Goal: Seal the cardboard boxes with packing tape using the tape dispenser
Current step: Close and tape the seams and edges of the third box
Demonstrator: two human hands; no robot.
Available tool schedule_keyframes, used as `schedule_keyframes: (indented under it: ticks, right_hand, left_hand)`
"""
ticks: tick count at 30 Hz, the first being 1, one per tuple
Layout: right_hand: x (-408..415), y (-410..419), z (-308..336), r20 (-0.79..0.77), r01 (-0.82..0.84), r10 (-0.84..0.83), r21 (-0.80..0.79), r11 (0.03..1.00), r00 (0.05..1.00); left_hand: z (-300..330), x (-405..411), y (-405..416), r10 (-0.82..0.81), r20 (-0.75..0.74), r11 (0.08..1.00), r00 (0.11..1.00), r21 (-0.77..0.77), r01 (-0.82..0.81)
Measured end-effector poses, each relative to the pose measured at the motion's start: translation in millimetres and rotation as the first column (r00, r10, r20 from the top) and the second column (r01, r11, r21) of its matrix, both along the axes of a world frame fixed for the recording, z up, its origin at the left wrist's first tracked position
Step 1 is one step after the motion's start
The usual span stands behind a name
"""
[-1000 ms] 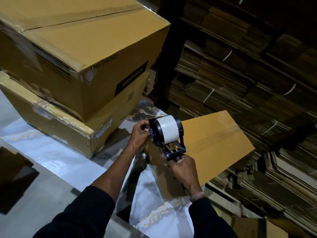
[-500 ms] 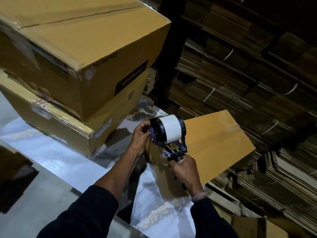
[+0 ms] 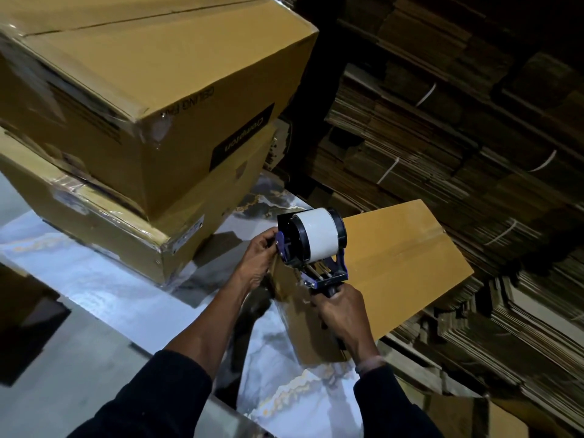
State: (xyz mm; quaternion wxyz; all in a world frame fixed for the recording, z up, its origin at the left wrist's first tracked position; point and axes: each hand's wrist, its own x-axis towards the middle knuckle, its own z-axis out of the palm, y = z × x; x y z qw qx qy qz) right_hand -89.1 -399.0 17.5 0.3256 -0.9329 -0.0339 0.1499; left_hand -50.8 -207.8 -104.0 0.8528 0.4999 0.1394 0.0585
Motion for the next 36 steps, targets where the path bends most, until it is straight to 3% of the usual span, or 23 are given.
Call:
schedule_keyframes:
  ticks: [5,16,27,36]
  right_hand:
    - [-0.5,0.8,1.6,-0.010,0.008,-0.008,0.006,1.000,1.000]
    - [-8.4,5.3,-0.3,0.070,-0.018,0.023,-0.068,0.998,0.997]
    - [-1.4,-1.1,-7.8,0.027,0.029,-0.027,-0.041,0.999,0.999]
    - [-33.4,-44.3,5.1,0.030,0.046,-0.044,-0.076,0.996,0.999]
  left_hand:
    - [0.8,-2.3,6.5,-0.099,0.018,0.991,0.995,0.092,0.097]
    - [-24.1,6.2,0.1,-0.051,-0.004,0.958,0.999,0.283,0.050]
    - [-27.4,6.5,-0.4,-0.073,-0.028,0.805,0.997,0.589,0.075]
    - [-19.6,6.0,-0.2,-0.061,0.219,0.807,0.974,0.585,-0.081]
